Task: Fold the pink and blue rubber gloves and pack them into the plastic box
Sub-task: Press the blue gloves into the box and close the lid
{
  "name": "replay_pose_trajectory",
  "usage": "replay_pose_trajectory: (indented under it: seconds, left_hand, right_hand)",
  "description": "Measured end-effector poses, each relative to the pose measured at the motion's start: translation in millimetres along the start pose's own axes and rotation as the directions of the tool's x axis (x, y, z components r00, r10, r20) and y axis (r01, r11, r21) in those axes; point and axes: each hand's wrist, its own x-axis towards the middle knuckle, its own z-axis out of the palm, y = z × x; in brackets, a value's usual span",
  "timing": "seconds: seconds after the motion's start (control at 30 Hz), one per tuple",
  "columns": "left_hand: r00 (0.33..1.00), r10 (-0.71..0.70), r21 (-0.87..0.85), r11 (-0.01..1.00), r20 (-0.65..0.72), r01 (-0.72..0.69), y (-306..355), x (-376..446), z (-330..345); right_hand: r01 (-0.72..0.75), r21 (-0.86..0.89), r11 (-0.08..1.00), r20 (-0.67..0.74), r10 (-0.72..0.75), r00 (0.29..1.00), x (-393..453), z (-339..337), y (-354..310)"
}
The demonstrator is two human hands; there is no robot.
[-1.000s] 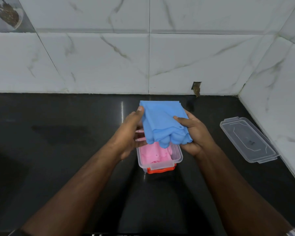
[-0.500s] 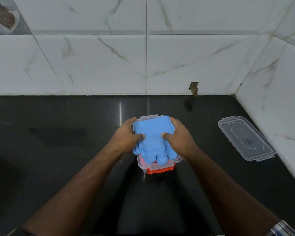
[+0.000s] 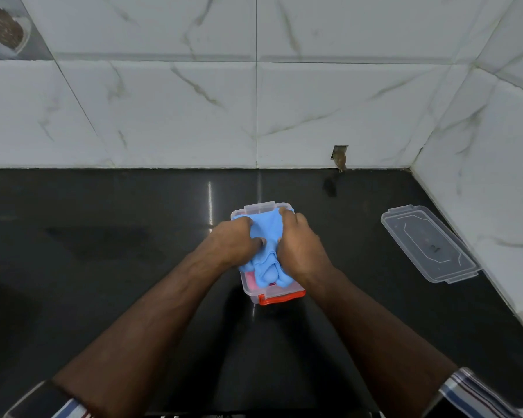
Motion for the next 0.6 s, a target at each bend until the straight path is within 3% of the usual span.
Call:
replay_pose_trajectory:
  seconds: [0.37, 0.6]
  left_hand:
    - [0.994, 0.06, 0.081, 0.994, 0.086, -0.067, 8.2, 11.1, -0.8]
    - [0.996, 0.089, 0.302, 0.949, 0.007, -0.087, 11.7, 14.4, 16.5]
  right_hand:
    - [0.073, -0.206, 0.976, -0.009, -0.076, 0.997, 1.7, 6.2, -1.8]
    - [0.1, -0.32, 0.942, 0.018, -0.099, 0.995, 9.0, 5.7, 0.9]
